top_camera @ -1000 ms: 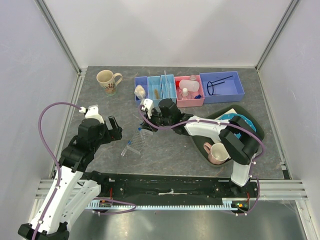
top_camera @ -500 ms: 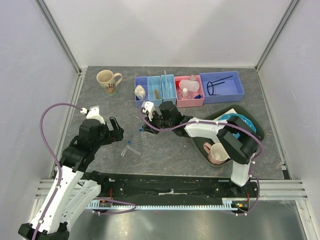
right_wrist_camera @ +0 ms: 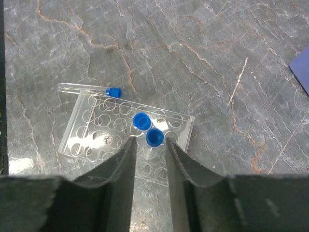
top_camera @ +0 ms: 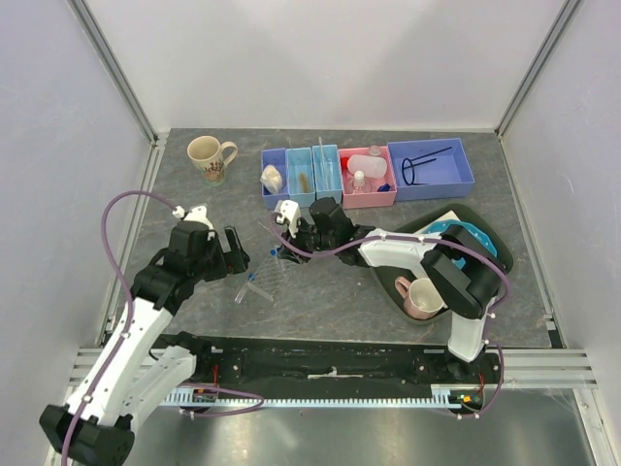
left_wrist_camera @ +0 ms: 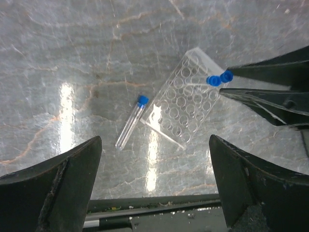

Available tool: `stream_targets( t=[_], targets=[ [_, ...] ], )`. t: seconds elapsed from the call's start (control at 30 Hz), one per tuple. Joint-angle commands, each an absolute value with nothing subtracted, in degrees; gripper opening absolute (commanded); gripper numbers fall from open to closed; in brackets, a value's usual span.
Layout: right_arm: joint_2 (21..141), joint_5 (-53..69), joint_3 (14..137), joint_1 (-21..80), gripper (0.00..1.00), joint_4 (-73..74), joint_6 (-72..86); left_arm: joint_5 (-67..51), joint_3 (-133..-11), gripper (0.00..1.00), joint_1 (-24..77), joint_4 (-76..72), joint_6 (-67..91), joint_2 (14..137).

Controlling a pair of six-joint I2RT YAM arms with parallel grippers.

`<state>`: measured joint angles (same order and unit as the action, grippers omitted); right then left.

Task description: Organize the chemistry lab equipment

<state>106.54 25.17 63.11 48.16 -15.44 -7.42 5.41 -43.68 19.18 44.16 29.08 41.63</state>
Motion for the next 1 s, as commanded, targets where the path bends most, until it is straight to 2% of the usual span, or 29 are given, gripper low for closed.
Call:
stream_targets(
  t=[0.0, 0.13, 0.17, 0.3, 0.33, 0.47, 0.73, 0.97],
  targets=[
    [101.4, 28.3, 63.7, 46.6, 0.41, -13.5, -9.8, 1.5, -46.2, 0.98, 18.8, 45.2, 31.1, 45.3],
    [98.1, 32.5, 64.2, 43.5, 0.48, -11.6, -10.0, 0.3, -49.4, 0.96, 18.6, 48.2, 30.2, 51.2],
    [97.4, 33.4, 64.2, 43.1, 0.54, -11.3, -10.7, 0.3, -49.9, 0.96, 18.6, 48.9, 30.1, 52.4],
    [93.6, 38.5, 64.3, 40.7, 0.63, -8.3, -13.2, 0.3, -52.0, 0.94, 18.3, 54.5, 30.1, 57.5],
    [93.1, 39.0, 64.3, 39.8, 0.63, -8.2, -13.4, 0.3, -52.1, 0.94, 18.3, 55.4, 30.2, 58.7],
    [91.3, 41.5, 63.4, 37.1, 0.64, -9.1, -11.9, 0.3, -51.7, 0.79, 17.9, 58.2, 29.8, 64.8],
    [89.7, 46.5, 62.0, 33.5, 0.64, -13.3, -6.8, -5.4, -49.6, 0.66, 18.0, 54.9, 28.5, 75.5],
    [89.1, 47.8, 61.3, 33.0, 0.64, -14.2, -6.0, -3.7, -52.9, 0.64, 18.0, 52.3, 27.0, 85.9]
  ],
)
